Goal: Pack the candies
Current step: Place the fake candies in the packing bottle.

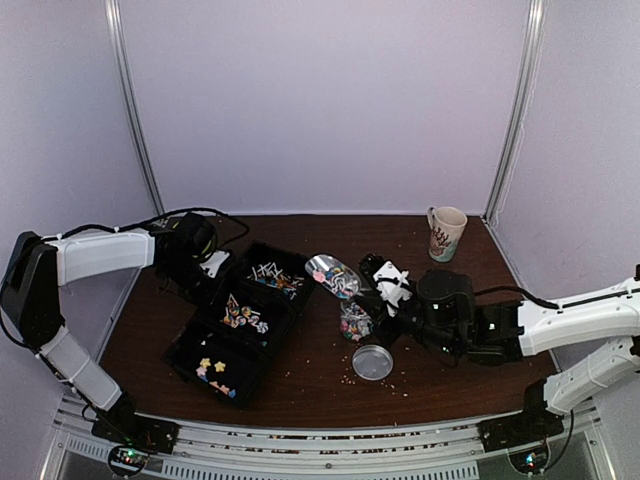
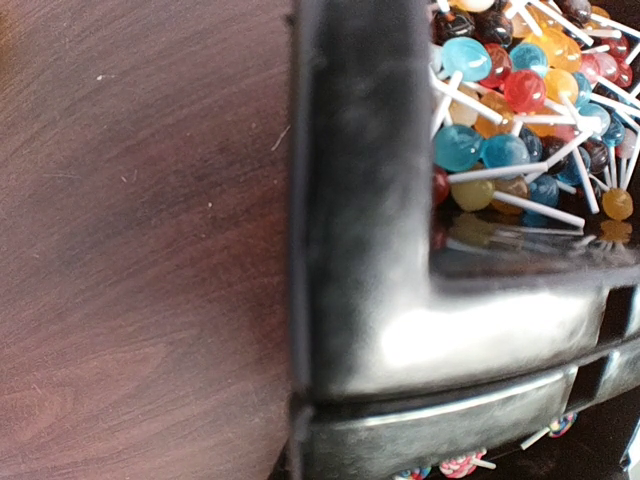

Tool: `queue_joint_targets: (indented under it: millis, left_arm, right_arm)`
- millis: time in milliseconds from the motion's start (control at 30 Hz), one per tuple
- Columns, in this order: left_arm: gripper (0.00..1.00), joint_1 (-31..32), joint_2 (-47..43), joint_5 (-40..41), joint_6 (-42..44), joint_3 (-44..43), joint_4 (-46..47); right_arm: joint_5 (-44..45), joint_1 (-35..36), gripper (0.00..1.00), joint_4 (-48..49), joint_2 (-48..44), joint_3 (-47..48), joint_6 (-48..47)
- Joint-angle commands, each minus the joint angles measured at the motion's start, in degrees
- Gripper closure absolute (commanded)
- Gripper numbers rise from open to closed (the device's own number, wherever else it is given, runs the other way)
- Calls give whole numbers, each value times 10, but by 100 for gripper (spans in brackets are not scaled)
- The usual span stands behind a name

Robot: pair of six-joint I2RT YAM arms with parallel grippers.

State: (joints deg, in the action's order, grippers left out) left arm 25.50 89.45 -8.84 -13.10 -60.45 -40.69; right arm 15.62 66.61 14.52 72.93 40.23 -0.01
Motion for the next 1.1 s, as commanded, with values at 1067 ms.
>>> queue_joint_targets:
  millis: [1067]
  left_arm:
    - [100, 1, -31, -38, -5, -33, 32]
  right_arm:
    - [7, -51, 100, -504, -28, 155, 106]
